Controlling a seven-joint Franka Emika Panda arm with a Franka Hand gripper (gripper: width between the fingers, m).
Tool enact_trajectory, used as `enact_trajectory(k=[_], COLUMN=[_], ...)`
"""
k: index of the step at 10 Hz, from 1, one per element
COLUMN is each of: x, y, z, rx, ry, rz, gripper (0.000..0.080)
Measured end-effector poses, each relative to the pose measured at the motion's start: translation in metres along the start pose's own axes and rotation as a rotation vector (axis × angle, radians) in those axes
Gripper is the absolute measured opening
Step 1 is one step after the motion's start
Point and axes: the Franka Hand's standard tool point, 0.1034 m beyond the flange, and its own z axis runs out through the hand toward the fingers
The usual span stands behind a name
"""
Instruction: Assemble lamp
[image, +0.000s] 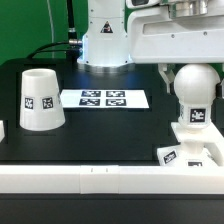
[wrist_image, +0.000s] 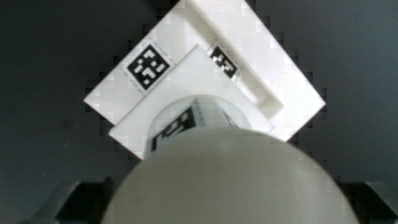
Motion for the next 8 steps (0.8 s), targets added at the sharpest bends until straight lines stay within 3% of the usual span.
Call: enact_trajectory(k=[1,2,3,8], x=[0.0,-0.0008,-0.0029,-0.0038], y=[-0.0001,-0.0001,-0.0005,-0.0011], z=[-0.0002,-0.0004,-0.0003,-0.0015], rx=[-0.001,-0.004,-0.009,-0.016], ry=[0.001,-0.002,-0.008,-0.006], rz=[-0.048,-0.123,-0.168,-0.7], gripper=[0.0578,0.0671,0.0694,0.0699])
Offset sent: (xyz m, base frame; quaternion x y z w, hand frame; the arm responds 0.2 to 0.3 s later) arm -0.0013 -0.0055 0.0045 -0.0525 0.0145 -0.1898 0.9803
